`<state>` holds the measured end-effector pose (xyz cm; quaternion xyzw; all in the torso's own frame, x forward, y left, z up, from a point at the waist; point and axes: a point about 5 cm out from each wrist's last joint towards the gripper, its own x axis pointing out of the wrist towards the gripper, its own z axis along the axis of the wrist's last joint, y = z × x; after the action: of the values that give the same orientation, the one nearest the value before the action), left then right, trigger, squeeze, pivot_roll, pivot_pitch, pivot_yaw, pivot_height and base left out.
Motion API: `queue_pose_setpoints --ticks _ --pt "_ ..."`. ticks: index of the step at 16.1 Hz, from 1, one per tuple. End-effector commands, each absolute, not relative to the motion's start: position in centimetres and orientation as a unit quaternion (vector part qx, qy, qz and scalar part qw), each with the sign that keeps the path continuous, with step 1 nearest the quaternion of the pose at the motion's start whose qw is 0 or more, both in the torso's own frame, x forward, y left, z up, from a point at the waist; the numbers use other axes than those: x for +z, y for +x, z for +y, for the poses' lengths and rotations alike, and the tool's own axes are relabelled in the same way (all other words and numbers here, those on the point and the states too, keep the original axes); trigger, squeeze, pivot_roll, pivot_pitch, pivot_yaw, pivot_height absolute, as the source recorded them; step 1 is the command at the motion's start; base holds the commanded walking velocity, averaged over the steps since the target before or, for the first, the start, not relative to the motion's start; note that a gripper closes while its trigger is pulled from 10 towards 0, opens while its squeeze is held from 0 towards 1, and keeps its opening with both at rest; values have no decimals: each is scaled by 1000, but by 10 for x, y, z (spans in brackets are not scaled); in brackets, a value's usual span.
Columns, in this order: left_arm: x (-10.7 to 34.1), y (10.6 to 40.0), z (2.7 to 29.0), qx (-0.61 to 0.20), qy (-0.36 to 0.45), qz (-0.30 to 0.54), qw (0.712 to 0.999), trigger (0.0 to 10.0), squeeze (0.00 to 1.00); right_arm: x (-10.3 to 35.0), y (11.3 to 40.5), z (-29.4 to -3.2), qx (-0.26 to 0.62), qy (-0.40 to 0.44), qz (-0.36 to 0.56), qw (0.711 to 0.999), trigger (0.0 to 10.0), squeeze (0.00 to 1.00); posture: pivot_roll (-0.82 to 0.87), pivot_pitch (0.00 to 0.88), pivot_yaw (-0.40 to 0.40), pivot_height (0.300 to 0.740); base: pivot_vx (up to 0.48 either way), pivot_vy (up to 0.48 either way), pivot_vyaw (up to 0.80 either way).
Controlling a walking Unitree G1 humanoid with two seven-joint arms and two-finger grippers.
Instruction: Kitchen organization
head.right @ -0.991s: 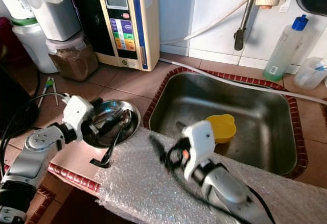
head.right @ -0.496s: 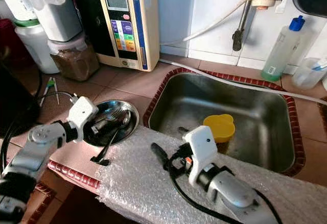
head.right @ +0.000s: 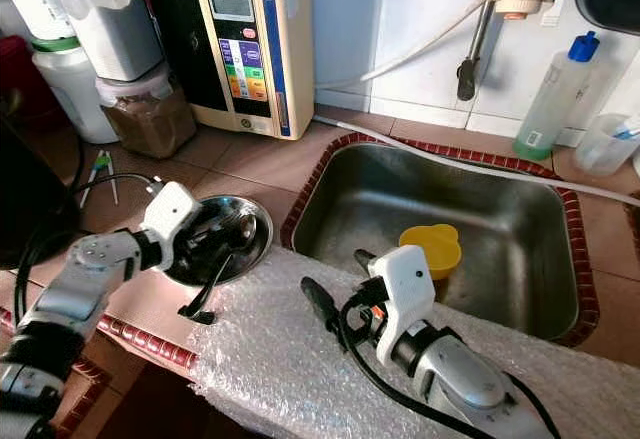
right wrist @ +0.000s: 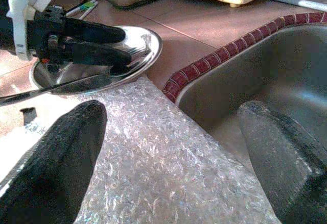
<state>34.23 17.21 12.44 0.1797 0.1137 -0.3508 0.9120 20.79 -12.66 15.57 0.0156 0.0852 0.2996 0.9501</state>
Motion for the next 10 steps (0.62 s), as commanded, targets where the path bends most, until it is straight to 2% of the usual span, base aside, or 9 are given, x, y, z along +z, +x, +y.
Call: queue_pose_setpoints --ticks 1,10 --pt "118 343 174 -342 183 133 912 0 0 164 207 -126 303 12 64 951 10000 0 -47 35 86 740 0 0 0" --pt "117 359 150 -284 168 120 936 0 0 165 206 -125 309 46 72 947 10000 0 -64 50 85 740 0 0 0"
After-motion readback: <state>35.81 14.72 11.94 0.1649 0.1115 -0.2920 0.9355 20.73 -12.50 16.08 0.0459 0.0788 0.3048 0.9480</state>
